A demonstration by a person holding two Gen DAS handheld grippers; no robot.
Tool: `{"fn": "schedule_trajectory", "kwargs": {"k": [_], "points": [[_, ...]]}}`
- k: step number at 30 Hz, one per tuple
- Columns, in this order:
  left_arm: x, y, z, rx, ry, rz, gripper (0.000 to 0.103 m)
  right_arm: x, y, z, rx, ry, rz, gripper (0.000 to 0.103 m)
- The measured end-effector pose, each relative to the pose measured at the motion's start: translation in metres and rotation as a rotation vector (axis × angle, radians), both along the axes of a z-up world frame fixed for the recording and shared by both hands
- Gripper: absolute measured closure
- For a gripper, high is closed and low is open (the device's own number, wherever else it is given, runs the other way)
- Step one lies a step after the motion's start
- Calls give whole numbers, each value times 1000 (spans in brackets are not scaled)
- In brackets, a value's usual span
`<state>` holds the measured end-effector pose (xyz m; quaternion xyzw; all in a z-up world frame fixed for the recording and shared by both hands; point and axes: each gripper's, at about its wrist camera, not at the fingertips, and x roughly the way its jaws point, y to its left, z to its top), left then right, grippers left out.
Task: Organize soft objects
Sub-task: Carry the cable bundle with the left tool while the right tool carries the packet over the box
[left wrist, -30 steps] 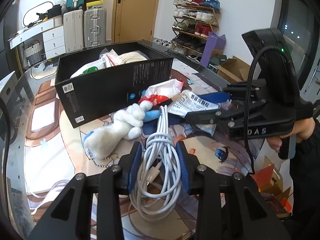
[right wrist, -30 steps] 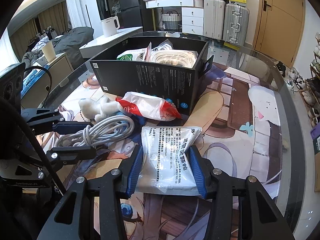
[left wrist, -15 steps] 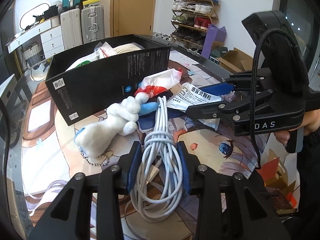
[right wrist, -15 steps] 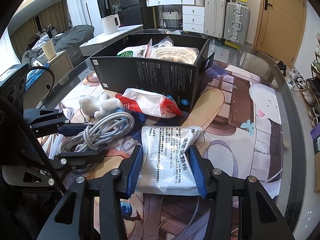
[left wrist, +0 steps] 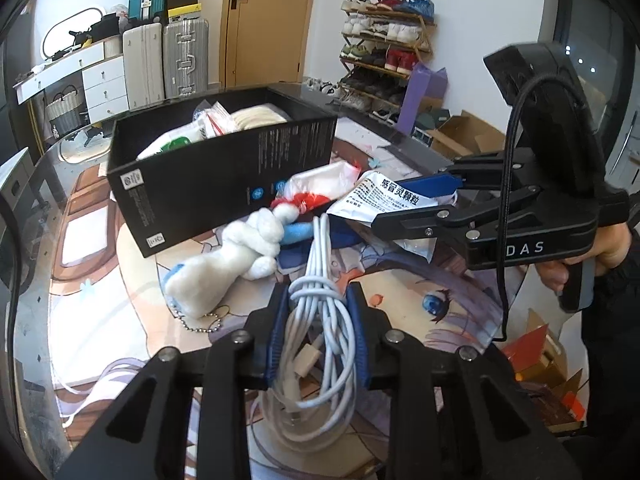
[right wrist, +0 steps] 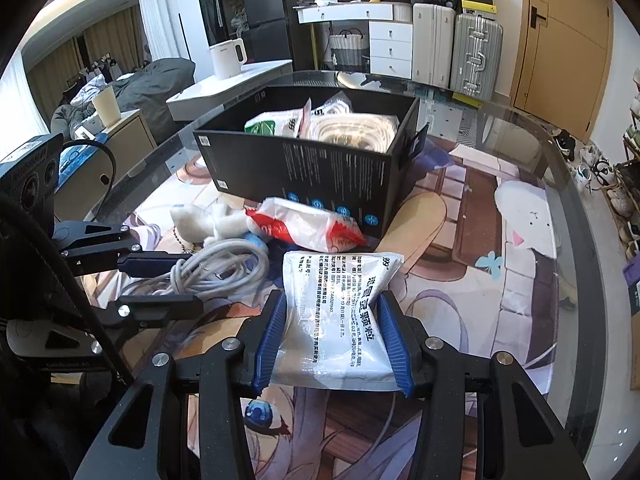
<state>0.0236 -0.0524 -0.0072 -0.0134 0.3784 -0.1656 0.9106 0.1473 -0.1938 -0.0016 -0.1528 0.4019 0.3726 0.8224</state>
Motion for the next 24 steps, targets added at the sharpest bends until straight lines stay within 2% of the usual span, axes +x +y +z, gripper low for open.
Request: {"fn": "schedule_trajectory", "kwargs": {"k": [9,24], "points": [[-7,8,7,-23,-17,10,76,-8,-5,16,19,-33,9,55],[-10,27,48,-62,-119,72,76,-20,-13,50,75,-110,-10,55]]}}
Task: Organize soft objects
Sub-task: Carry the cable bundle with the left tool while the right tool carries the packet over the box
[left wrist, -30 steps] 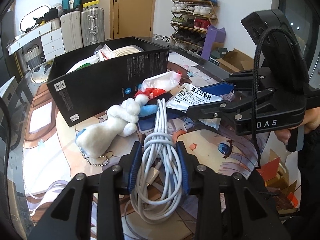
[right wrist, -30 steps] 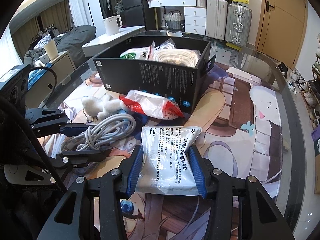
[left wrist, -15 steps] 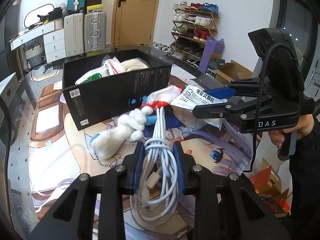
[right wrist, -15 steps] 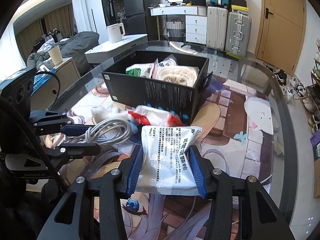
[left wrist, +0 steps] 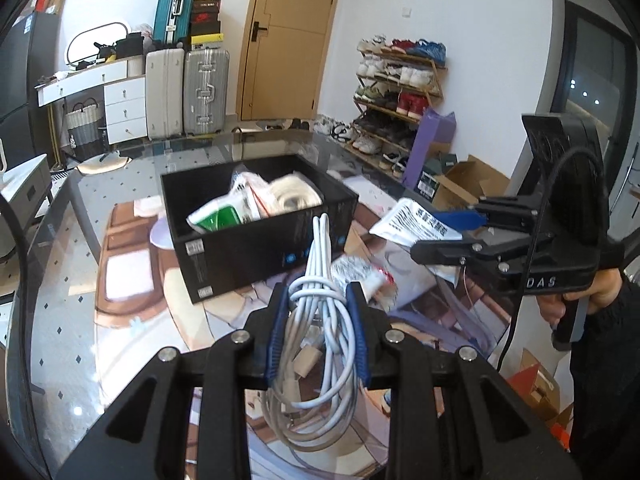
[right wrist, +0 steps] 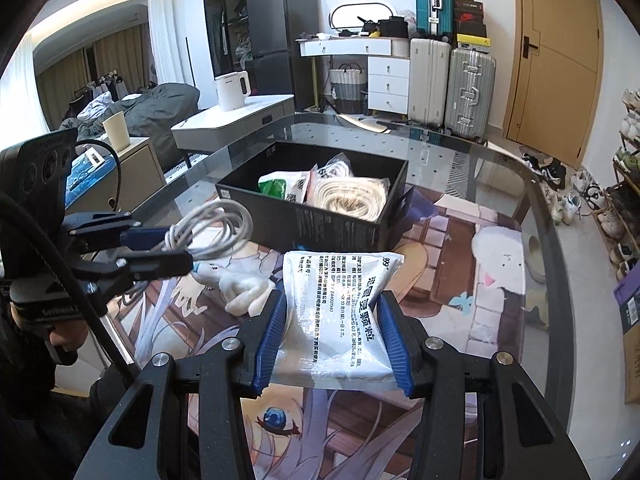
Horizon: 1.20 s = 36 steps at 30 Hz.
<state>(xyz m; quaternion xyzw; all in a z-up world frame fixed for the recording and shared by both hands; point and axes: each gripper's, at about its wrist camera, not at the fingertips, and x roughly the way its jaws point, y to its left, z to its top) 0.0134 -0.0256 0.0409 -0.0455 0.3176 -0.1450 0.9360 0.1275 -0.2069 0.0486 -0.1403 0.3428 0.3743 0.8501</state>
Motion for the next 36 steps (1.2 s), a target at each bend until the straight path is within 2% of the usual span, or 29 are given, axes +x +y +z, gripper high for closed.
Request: {"fn": "schedule_trajectory", "kwargs": {"k": [11,23,36], "points": [[20,17,20,4,-45,54,76,12,4,17,86,-11,-46,55],[50,30,33,9,-79,99,76,31,29,22,92,-21,-48,56],[80,44,27,20,-75,136,76,58,52,21,79,-21,-43,56]]}}
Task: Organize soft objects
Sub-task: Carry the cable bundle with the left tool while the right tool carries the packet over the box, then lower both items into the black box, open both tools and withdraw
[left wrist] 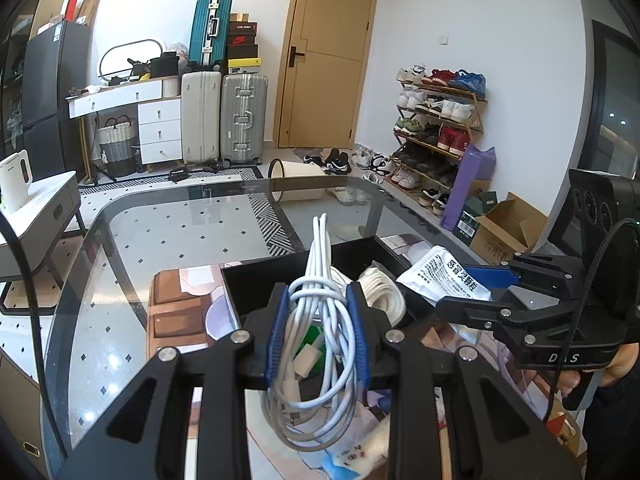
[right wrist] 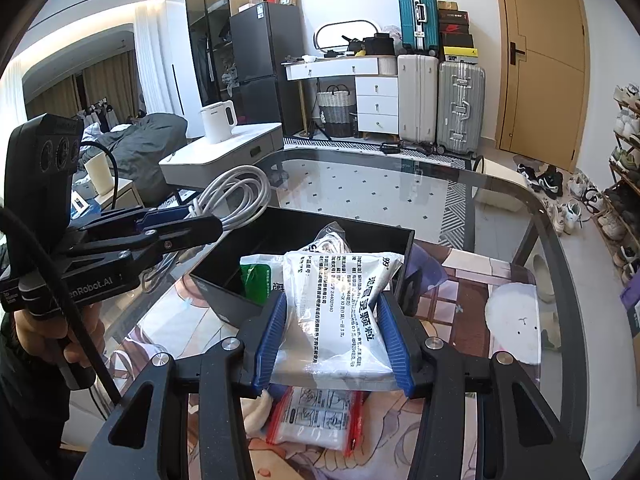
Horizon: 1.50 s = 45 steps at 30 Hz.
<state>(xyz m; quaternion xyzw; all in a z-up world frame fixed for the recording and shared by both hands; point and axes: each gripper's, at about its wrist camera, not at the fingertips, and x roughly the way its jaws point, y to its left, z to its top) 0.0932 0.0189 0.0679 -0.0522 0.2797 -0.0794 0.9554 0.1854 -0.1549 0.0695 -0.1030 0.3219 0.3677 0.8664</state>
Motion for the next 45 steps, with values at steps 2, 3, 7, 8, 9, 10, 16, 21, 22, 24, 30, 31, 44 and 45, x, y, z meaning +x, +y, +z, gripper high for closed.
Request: {"fn": "schedule_trajectory", "kwargs": {"k": [2,3,7,8,9,10,16,21,22,24,30,31,44,45], "points": [[5,2,-3,-1,9,2,76,4,3,-2,-6,4,1,56],[8,3,-4,-1,14,5,76,6,5,-2,-8,5,1,56],[18,4,-10,5,34,7,76,14,10,-6,-16,13,5,56],[21,5,-11,5,41,8,76,15,11,-7,-20,12,8,56],[23,5,-12,6,46,9,76,17,12,-7,-24,13,9,56],[25,5,-13,8,49,11,76,18,13,-7,-26,13,10,56],[32,3,-19,18,62,15,76,29,21,-12,-40,19,21,56],[36,3,-22,30,69,10,76,35,30,-17,-65,12,20,56],[37,2,-23,34,70,7,76,36,32,-19,-71,13,23,56],[40,0,-24,34,76,-1,76,39,35,-22,-75,15,23,56],[47,-5,-33,58,87,-2,76,46,40,-29,-91,13,16,56],[48,-5,-34,58,87,-3,76,48,41,-30,-91,15,15,56],[55,-10,-45,89,85,7,76,57,56,-41,-125,0,19,56],[54,-13,-46,110,80,6,76,56,57,-42,-129,-1,21,56]]}}
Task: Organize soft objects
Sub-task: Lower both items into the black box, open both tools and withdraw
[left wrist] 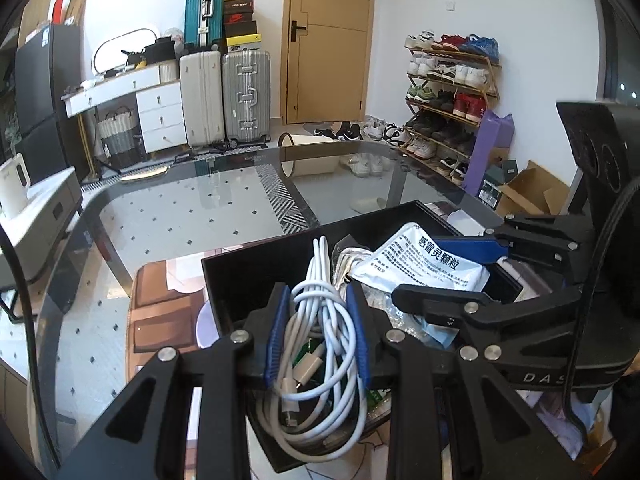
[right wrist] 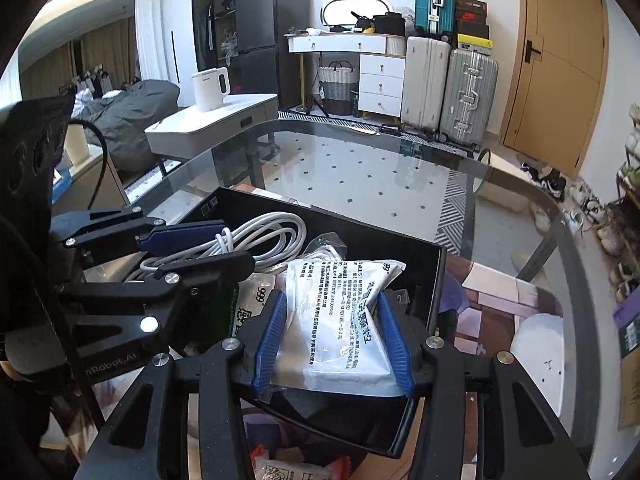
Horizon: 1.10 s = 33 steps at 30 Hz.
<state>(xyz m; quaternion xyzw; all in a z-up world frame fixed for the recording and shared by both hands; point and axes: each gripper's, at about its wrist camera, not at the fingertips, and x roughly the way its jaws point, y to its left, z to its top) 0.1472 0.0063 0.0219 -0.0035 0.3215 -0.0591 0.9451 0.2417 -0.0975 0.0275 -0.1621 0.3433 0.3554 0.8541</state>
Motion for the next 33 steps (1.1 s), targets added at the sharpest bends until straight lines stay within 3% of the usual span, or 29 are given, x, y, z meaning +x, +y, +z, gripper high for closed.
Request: {"fn": "schedule_trajectory", "kwargs": {"k": [12,15,17,19,21,25,30,33], "points": [[-3,-5,-3,95,-23,-36,73,-6,4,-2,-8,13,-30,54],[-3,-3,-2,85,-22,-41,72,-8,4,-2,-6,15,-27,52],[-3,0,-1,56,-23,-42,71,-6,3,-1,5,29,-5,48],[-4,3,1,26,-20,-46,67,-7,1,0,11,26,25,37],[-6,5,3,2,-14,-45,51,-15,-2,3,9,-7,41,27],[-15,6,9,-29,-16,-40,33,-28,-18,13,47,-80,19,9],[-31,7,19,-46,-45,7,0,-34,-47,22,112,-85,-65,1],[-42,10,24,-79,-67,13,0,-39,-60,27,144,-80,-100,1]]}}
